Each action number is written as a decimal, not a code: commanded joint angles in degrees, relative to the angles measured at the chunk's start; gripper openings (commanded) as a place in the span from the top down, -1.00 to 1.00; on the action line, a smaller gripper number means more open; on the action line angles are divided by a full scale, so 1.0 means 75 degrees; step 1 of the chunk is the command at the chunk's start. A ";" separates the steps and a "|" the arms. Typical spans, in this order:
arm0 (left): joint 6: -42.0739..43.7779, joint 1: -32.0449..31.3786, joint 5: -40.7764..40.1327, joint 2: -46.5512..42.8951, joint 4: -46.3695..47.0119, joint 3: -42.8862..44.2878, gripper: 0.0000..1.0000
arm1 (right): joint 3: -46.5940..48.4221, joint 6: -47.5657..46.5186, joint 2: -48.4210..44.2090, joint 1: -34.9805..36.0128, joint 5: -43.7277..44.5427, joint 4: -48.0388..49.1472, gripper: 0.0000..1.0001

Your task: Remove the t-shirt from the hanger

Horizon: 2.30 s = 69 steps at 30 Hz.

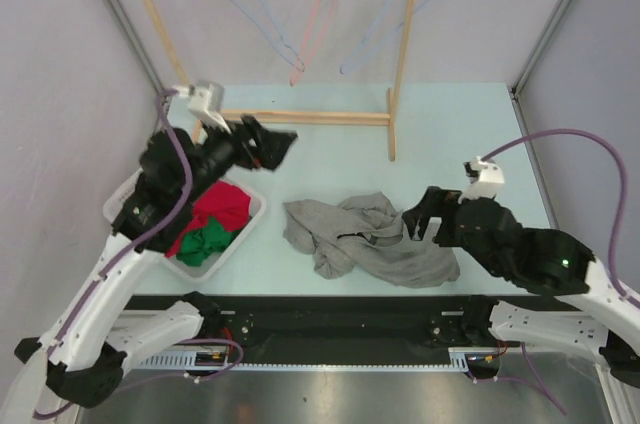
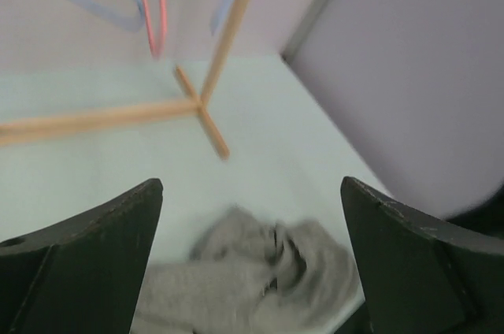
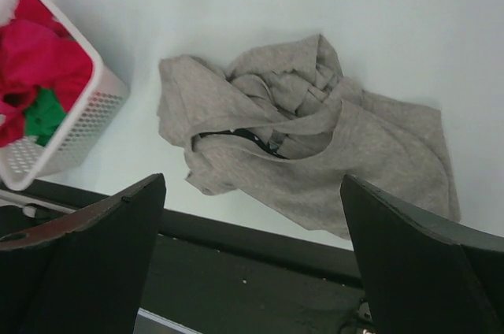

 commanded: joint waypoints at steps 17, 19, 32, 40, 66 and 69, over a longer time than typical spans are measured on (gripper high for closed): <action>0.0407 -0.4851 -0.2595 0.3664 0.2121 -0.3346 -0.99 | -0.0746 0.0677 -0.0821 -0.0801 -0.0733 -0.0428 -0.96; 0.0348 -0.4851 -0.2512 0.4457 0.2124 -0.2997 -0.98 | -0.0746 0.0747 -0.1090 -0.0801 -0.0662 -0.0487 -0.96; -0.0015 -0.4630 -0.2583 0.4489 0.1678 -0.2584 0.99 | -0.0711 0.0619 -0.1280 -0.0801 -0.0580 -0.0722 -0.96; -0.0671 -0.2381 -0.0954 -0.0027 0.1235 -0.3369 0.99 | -0.0687 0.0478 -0.1268 -0.0801 -0.0580 -0.0582 -0.96; 0.3007 0.0669 -0.5768 -0.2662 -0.2449 0.1728 0.99 | -0.0535 -0.0038 -0.0471 -0.0813 -0.0967 0.0180 -0.96; 0.3067 0.0669 -0.5875 -0.2673 -0.2330 0.1577 0.99 | -0.0546 -0.0061 -0.0471 -0.0824 -0.0967 0.0203 -0.96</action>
